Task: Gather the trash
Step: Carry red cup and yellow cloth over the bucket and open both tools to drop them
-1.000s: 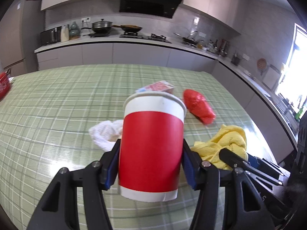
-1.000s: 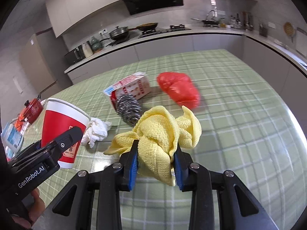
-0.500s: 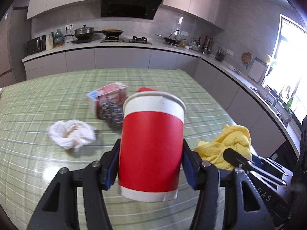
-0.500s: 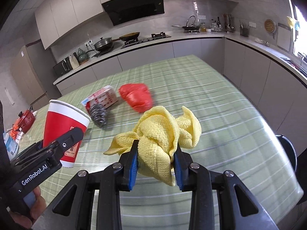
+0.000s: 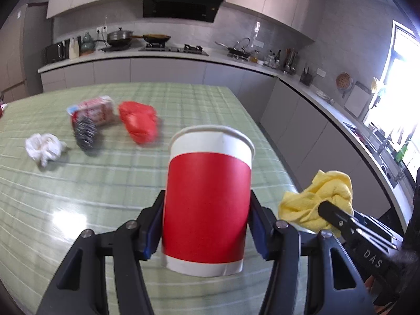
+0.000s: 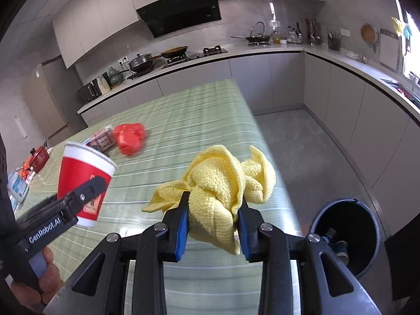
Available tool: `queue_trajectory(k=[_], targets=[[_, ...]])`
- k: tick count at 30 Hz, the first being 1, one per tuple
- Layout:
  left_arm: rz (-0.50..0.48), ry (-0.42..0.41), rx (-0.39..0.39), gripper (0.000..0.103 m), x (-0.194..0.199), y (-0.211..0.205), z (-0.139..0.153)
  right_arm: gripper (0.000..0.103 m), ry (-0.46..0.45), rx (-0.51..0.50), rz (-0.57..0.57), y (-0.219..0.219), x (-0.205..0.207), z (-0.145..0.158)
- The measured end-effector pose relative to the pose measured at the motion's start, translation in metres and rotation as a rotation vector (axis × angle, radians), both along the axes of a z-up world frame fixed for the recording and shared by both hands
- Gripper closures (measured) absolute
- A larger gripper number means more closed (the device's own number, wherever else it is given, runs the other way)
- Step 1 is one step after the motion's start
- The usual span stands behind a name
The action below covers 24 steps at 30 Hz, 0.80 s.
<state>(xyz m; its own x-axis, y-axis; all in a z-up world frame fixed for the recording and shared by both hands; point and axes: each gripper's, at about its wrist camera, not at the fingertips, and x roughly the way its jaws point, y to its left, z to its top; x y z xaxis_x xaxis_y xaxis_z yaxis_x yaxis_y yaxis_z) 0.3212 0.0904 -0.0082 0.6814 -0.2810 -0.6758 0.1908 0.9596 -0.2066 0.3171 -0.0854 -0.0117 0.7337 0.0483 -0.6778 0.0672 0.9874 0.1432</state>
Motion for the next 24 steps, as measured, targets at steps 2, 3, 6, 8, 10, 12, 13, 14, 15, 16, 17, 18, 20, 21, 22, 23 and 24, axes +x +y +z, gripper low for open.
queue_trajectory(k=[2,3,6,8,10,12,13,14,15,16,17,18,20,21,22,23,24], targets=[[-0.023,-0.005,0.004,0.045,-0.001,-0.018,0.001,0.069,-0.004,0.012,-0.011,-0.018,-0.005,0.003],[-0.034,-0.008,0.003,0.045,-0.002,-0.025,0.001,0.069,-0.009,0.009,-0.018,-0.025,-0.007,0.005],[-0.094,-0.014,-0.012,0.045,-0.003,-0.051,-0.001,0.069,-0.019,0.003,-0.063,-0.048,-0.016,0.006],[-0.134,-0.018,-0.021,0.045,-0.003,-0.071,-0.003,0.069,-0.013,-0.005,-0.11,-0.068,-0.024,0.005],[-0.164,-0.009,-0.03,0.045,-0.004,-0.087,-0.004,0.069,-0.009,-0.018,-0.161,-0.09,-0.035,0.005],[-0.195,-0.004,-0.022,0.045,-0.008,-0.107,-0.006,0.069,-0.007,-0.014,-0.209,-0.113,-0.044,0.005],[-0.208,0.0,-0.021,0.045,-0.01,-0.118,-0.007,0.069,-0.008,-0.012,-0.239,-0.129,-0.051,0.004],[-0.22,0.001,-0.018,0.045,-0.013,-0.129,-0.007,0.069,-0.007,-0.014,-0.258,-0.141,-0.055,0.004],[-0.224,-0.001,-0.015,0.045,-0.014,-0.138,-0.006,0.069,-0.003,-0.016,-0.279,-0.155,-0.06,0.003],[-0.228,-0.001,-0.015,0.045,-0.016,-0.148,-0.006,0.069,0.006,-0.01,-0.301,-0.173,-0.063,-0.001],[-0.23,0.0,-0.014,0.045,-0.017,-0.159,-0.006,0.069,0.014,-0.001,-0.311,-0.185,-0.066,-0.004],[-0.228,0.001,-0.012,0.045,-0.019,-0.168,-0.006,0.069,0.023,0.005,-0.322,-0.201,-0.068,-0.008],[-0.22,0.01,-0.013,0.045,-0.023,-0.191,-0.009,0.069,0.044,0.008,-0.327,-0.229,-0.068,-0.016],[-0.21,0.017,-0.011,0.045,-0.025,-0.206,-0.011,0.069,0.057,0.016,-0.321,-0.242,-0.067,-0.021],[-0.201,0.026,-0.011,0.045,-0.027,-0.218,-0.014,0.069,0.076,0.022,-0.309,-0.258,-0.066,-0.027],[-0.195,0.039,-0.015,0.045,-0.028,-0.23,-0.017,0.069,0.093,0.021,-0.299,-0.269,-0.064,-0.032],[-0.192,0.05,-0.014,0.045,-0.029,-0.244,-0.02,0.069,0.106,0.022,-0.289,-0.28,-0.064,-0.036]])
